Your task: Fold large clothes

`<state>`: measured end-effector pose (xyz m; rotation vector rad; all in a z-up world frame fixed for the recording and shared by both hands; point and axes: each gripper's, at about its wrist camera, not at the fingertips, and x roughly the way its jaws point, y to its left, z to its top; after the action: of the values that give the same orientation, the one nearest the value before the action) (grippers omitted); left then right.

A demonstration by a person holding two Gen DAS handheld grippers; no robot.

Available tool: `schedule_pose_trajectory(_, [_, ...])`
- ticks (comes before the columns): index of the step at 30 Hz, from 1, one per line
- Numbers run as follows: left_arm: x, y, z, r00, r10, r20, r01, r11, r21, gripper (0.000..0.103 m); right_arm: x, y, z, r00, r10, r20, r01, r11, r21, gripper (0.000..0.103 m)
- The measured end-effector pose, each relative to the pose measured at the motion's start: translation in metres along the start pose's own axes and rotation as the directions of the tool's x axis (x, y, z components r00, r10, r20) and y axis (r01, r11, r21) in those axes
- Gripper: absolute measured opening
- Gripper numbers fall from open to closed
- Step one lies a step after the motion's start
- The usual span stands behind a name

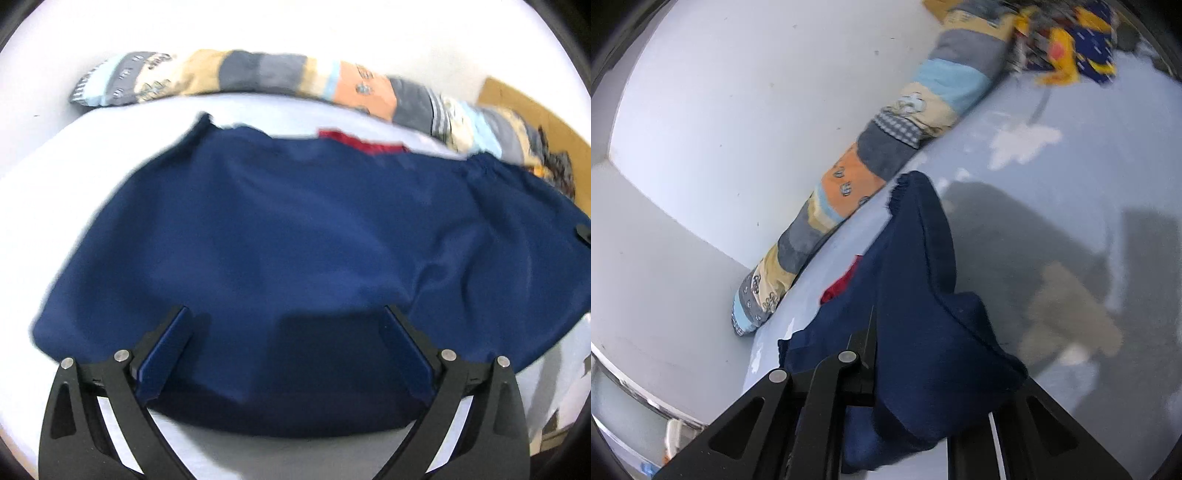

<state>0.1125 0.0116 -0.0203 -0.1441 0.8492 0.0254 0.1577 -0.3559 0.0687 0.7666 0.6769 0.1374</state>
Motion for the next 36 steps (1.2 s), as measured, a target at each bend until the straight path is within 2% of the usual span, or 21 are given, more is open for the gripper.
schedule_pose_trajectory(5, [-0.051, 0.056, 0.024, 0.991, 0.033, 0.128, -0.025, 0.998, -0.065, 0.102, 0.007, 0.096, -0.019, 0.998, -0.054, -0.011, 0.052, 0.986, -0.159, 0.013])
schedule_pose_trajectory(8, [-0.076, 0.093, 0.032, 0.983, 0.062, 0.172, -0.043, 0.993, -0.113, 0.102, 0.024, 0.162, -0.051, 0.996, -0.083, -0.028, 0.071, 0.950, -0.305, 0.013])
schedule_pose_trajectory(11, [-0.097, 0.131, 0.035, 0.978, 0.113, 0.176, -0.085, 0.984, -0.160, 0.102, 0.052, 0.223, -0.107, 0.992, -0.100, -0.071, 0.059, 0.895, -0.442, 0.014])
schedule_pose_trajectory(13, [-0.109, 0.159, 0.033, 0.975, 0.146, 0.170, -0.112, 0.974, -0.198, 0.102, 0.076, 0.256, -0.154, 0.988, -0.118, -0.099, 0.047, 0.843, -0.535, 0.014])
schedule_pose_trajectory(15, [-0.118, 0.184, 0.029, 0.971, 0.179, 0.159, -0.141, 0.964, -0.226, 0.102, 0.105, 0.280, -0.209, 0.981, -0.156, -0.119, 0.040, 0.753, -0.656, 0.014])
schedule_pose_trajectory(17, [-0.121, 0.200, 0.025, 0.969, 0.202, 0.141, -0.162, 0.954, -0.253, 0.102, 0.139, 0.285, -0.260, 0.959, -0.233, -0.161, 0.036, 0.664, -0.747, 0.015])
schedule_pose_trajectory(18, [-0.123, 0.213, 0.022, 0.970, 0.208, 0.125, -0.166, 0.945, -0.282, 0.102, 0.157, 0.280, -0.283, 0.939, -0.300, -0.170, 0.056, 0.618, -0.784, 0.015])
schedule_pose_trajectory(19, [-0.123, 0.219, 0.019, 0.972, 0.204, 0.114, -0.162, 0.940, -0.300, 0.102, 0.167, 0.274, -0.301, 0.925, -0.349, -0.149, 0.087, 0.576, -0.813, 0.016])
schedule_pose_trajectory(21, [-0.123, 0.231, 0.017, 0.976, 0.198, 0.091, -0.157, 0.928, -0.337, 0.102, 0.166, 0.274, -0.312, 0.935, -0.343, -0.094, 0.111, 0.532, -0.840, 0.017])
schedule_pose_trajectory(23, [-0.123, 0.232, 0.017, 0.977, 0.188, 0.097, -0.144, 0.927, -0.347, 0.102, 0.163, 0.278, -0.309, 0.934, -0.341, -0.102, 0.102, 0.530, -0.842, 0.018])
schedule_pose_trajectory(25, [-0.124, 0.231, 0.019, 0.975, 0.192, 0.108, -0.145, 0.929, -0.341, 0.102, 0.151, 0.285, -0.297, 0.953, -0.283, -0.105, 0.081, 0.574, -0.815, 0.016])
schedule_pose_trajectory(28, [-0.129, 0.229, 0.021, 0.975, 0.185, 0.124, -0.133, 0.929, -0.346, 0.102, 0.151, 0.301, -0.295, 0.968, -0.241, -0.075, 0.070, 0.544, -0.836, 0.016])
schedule_pose_trajectory(30, [-0.128, 0.227, 0.022, 0.977, 0.176, 0.121, -0.124, 0.929, -0.348, 0.102, 0.161, 0.299, -0.302, 0.957, -0.265, -0.115, 0.044, 0.528, -0.848, 0.018])
schedule_pose_trajectory(31, [-0.127, 0.226, 0.022, 0.978, 0.172, 0.117, -0.121, 0.930, -0.348, 0.102, 0.170, 0.296, -0.311, 0.942, -0.300, -0.148, 0.029, 0.515, -0.857, 0.023])
schedule_pose_trajectory(32, [-0.126, 0.225, 0.022, 0.979, 0.169, 0.114, -0.120, 0.930, -0.347, 0.102, 0.179, 0.290, -0.318, 0.925, -0.333, -0.183, 0.006, 0.493, -0.870, 0.024])
schedule_pose_trajectory(34, [-0.124, 0.224, 0.023, 0.981, 0.163, 0.109, -0.117, 0.931, -0.345, 0.102, 0.176, 0.290, -0.325, 0.933, -0.322, -0.164, -0.008, 0.434, -0.901, 0.028])
schedule_pose_trajectory(35, [-0.124, 0.223, 0.022, 0.981, 0.161, 0.110, -0.115, 0.932, -0.343, 0.102, 0.171, 0.292, -0.323, 0.931, -0.324, -0.167, -0.014, 0.427, -0.904, 0.030])
schedule_pose_trajectory(36, [-0.124, 0.222, 0.023, 0.981, 0.162, 0.111, -0.116, 0.934, -0.339, 0.102, 0.166, 0.294, -0.318, 0.925, -0.321, -0.201, -0.039, 0.447, -0.894, 0.034])
